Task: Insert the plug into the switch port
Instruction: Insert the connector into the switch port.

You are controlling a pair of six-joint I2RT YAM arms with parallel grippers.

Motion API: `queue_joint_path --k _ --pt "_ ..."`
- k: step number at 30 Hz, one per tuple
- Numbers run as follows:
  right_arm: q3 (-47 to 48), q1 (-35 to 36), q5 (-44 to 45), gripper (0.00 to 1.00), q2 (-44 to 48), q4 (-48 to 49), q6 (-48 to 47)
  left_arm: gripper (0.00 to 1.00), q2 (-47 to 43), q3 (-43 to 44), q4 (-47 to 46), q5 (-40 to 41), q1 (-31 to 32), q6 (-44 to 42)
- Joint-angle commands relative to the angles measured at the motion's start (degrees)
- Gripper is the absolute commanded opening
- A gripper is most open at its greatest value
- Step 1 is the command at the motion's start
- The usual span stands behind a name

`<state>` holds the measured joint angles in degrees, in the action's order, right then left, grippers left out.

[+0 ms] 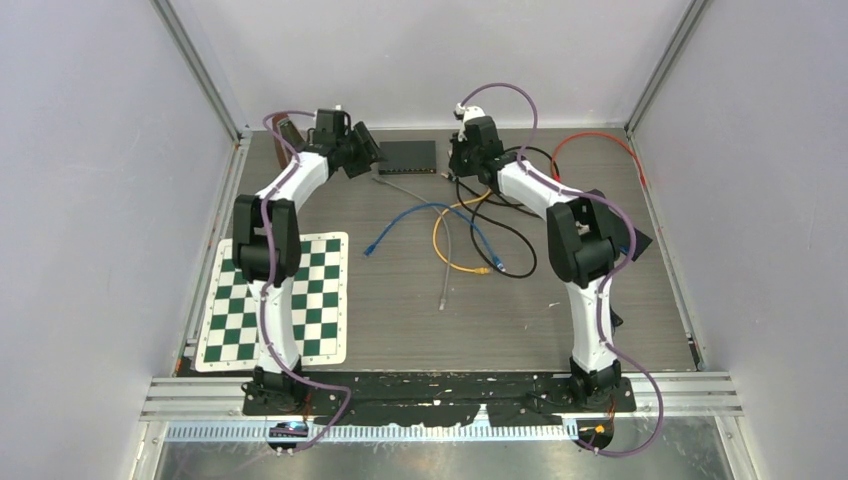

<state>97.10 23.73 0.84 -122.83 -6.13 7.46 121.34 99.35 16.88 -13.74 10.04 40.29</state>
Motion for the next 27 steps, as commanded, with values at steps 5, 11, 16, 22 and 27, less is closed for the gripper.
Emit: queue_joint_path --k 5,11,16,22,27 --pt "15.1 -2.4 -6.0 0.05 -10.9 -1.1 10.2 0.57 6.9 8.1 -2.9 3.3 -0.6 3.7" --pt "21.3 -3.3 -7.0 0.05 -16.1 -3.3 15.7 0.57 11.3 10.0 -9.1 4.5 -1.3 9.0" --pt "22.9 -4.3 -6.8 0.05 -18.1 -3.2 20.9 0.57 17.2 17.2 -9.1 1.4 -1.4 11.0" --pt "27.3 -4.5 -8.0 0.05 -22.5 -4.7 24.5 0.56 18.7 16.3 -11.9 1.2 -1.6 12.9" --pt "30.6 -4.5 -8.9 0.05 -25.6 -5.7 28.0 0.56 19.5 16.8 -12.6 2.0 -1.6 12.4"
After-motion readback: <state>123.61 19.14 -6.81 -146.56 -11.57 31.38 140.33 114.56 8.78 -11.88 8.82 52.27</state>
